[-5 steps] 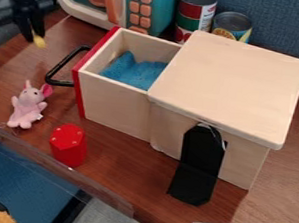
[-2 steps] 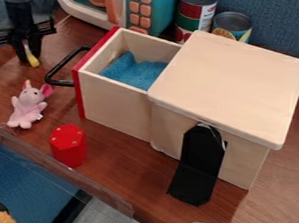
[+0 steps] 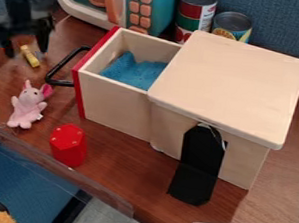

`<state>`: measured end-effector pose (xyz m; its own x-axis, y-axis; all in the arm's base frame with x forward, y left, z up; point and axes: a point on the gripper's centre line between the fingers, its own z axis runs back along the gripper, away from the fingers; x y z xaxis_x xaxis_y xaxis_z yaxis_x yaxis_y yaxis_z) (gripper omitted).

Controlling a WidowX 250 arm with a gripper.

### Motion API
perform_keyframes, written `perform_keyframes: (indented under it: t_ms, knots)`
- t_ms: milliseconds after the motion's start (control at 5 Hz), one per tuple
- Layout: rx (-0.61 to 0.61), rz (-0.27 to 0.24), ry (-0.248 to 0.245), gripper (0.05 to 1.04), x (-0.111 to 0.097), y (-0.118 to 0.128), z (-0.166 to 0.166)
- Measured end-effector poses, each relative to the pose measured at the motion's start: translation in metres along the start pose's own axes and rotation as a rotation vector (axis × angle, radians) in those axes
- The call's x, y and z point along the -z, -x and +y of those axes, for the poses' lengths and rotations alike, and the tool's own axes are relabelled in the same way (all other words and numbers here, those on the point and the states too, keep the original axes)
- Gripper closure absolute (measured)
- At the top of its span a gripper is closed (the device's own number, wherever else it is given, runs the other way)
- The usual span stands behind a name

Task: Take the yellow things and put it in the left of drower

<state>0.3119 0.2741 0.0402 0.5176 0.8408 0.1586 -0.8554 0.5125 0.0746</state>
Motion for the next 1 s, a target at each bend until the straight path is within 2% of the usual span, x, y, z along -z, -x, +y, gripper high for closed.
perform_keyframes:
  t_ms: [200,400,800,1000]
  knots:
    - [0.018,-0.073,0.033,0.078,-0.042,0.005,-0.007]
    - [0.046,-0.072,0.060,0.084,-0.064,0.017,-0.011]
    - [0.147,-0.052,0.101,0.084,-0.089,0.062,-0.021]
    - [0.200,-0.023,0.104,0.084,-0.094,0.085,-0.016]
